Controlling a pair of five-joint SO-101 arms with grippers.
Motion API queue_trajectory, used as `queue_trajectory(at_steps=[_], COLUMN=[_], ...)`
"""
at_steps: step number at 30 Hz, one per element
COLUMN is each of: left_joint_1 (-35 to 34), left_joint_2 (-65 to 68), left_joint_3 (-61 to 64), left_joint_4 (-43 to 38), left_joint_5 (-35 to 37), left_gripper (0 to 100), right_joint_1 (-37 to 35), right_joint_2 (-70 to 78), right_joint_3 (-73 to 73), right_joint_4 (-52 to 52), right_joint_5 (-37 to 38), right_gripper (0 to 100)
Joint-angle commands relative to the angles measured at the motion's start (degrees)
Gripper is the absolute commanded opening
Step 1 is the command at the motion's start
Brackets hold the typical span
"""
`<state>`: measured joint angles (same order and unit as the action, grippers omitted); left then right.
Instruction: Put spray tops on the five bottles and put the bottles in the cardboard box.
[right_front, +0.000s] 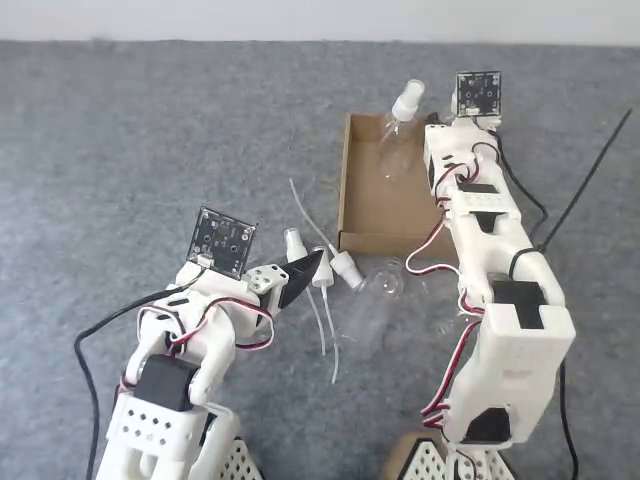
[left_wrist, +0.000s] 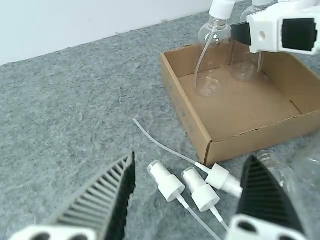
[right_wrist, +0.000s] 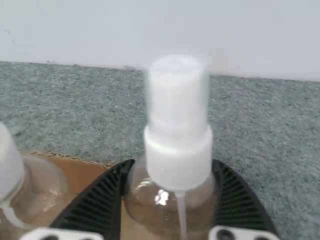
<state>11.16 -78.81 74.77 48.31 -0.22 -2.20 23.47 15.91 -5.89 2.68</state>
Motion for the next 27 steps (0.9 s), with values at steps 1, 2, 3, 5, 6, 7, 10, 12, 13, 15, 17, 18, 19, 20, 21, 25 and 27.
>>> queue_trajectory(at_steps=[1,2,3,5,6,7,10,12,13,15,17,18,19,20,21,25,27], left_joint_1=[0.0,0.0,0.0,0.0,0.0,0.0,0.0,0.0,0.0,0.0,0.0,0.0,0.0,0.0,0.0,0.0,0.0], left_joint_2=[-0.18,-0.18,-0.18,-0.18,-0.18,-0.18,-0.18,-0.18,-0.18,-0.18,-0.18,-0.18,-0.18,-0.18,-0.18,-0.18,-0.18], left_joint_3=[-0.66,-0.66,-0.66,-0.66,-0.66,-0.66,-0.66,-0.66,-0.66,-0.66,-0.66,-0.66,-0.66,-0.66,-0.66,-0.66,-0.66], left_joint_4=[-1.49,-1.49,-1.49,-1.49,-1.49,-1.49,-1.49,-1.49,-1.49,-1.49,-1.49,-1.49,-1.49,-1.49,-1.49,-1.49,-1.49], left_joint_5=[0.44,0.44,0.44,0.44,0.44,0.44,0.44,0.44,0.44,0.44,0.44,0.44,0.44,0.44,0.44,0.44,0.44], left_gripper=[32,32,32,32,32,32,32,32,32,32,32,32,32,32,32,32,32], right_joint_1=[-0.31,-0.31,-0.31,-0.31,-0.31,-0.31,-0.31,-0.31,-0.31,-0.31,-0.31,-0.31,-0.31,-0.31,-0.31,-0.22,-0.22], right_joint_2=[-1.54,-1.54,-1.54,-1.54,-1.54,-1.54,-1.63,-1.63,-1.63,-1.63,-1.71,-2.07,-2.59,-3.12,-3.74,-6.46,-7.78], right_joint_3=[-3.96,-3.96,-3.96,-3.96,-3.96,-3.96,-4.04,-4.4,-4.75,-5.19,-5.54,-5.63,-5.45,-5.45,-5.45,-6.24,-6.68], right_joint_4=[0.66,0.66,0.66,0.48,0.48,0.4,0.22,0.57,0.75,0.75,0.75,0.75,0.75,0.84,0.92,5.32,6.37], right_joint_5=[1.41,1.41,1.41,1.41,1.41,1.41,1.41,1.41,1.41,1.41,1.49,1.49,1.49,1.49,1.49,1.49,1.49], right_gripper=[23.3,24.1,24.7,25.8,26.4,27.0,29.5,31.0,31.7,32.1,32.1,32.1,32.1,32.1,32.0,32.1,32.1])
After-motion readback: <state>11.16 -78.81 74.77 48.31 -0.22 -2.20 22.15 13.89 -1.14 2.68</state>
